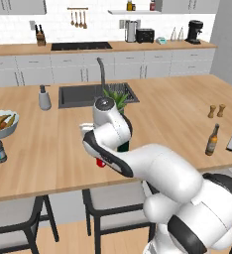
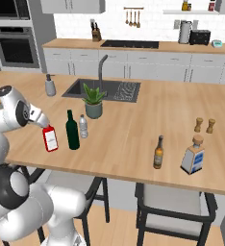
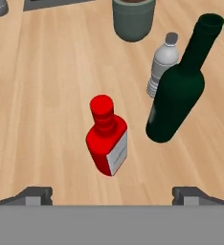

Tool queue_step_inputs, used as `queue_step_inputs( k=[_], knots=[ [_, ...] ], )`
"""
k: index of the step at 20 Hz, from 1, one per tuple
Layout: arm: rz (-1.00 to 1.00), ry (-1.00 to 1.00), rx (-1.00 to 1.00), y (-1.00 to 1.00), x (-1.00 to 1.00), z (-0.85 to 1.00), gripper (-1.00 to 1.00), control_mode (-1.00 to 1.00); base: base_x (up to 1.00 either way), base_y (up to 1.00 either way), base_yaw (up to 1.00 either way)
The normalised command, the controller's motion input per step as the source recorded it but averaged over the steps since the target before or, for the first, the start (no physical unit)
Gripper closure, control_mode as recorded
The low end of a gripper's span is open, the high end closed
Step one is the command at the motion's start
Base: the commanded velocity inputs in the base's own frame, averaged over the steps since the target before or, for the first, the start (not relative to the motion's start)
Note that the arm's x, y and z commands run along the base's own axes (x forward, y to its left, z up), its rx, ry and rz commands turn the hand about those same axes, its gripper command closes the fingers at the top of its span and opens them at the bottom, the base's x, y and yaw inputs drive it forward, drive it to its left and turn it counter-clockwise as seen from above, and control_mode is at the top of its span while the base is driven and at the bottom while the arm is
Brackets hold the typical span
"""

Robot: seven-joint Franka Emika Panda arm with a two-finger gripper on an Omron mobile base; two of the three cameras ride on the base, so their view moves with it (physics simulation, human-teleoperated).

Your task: Move the plastic bottles in the middle to the plastics group, and the glass bottles in the middle to the glass group.

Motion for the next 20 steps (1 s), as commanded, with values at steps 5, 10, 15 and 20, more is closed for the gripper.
queue_step_inputs(
  k=[5, 10, 15, 20],
  knots=[
    [0.00, 0.00, 0.00, -0.01, 0.41, -0.32, -1.00, -1.00, 0.00, 0.00, 0.00],
    [0.00, 0.00, 0.00, 0.00, 0.23, -0.07, -1.00, -1.00, 0.00, 0.00, 0.00],
    [0.00, 0.00, 0.00, 0.00, 0.14, -0.13, -1.00, -1.00, 0.00, 0.00, 0.00],
    [0.00, 0.00, 0.00, 0.00, 0.08, -0.14, -1.00, -1.00, 0.00, 0.00, 0.00]
  ],
)
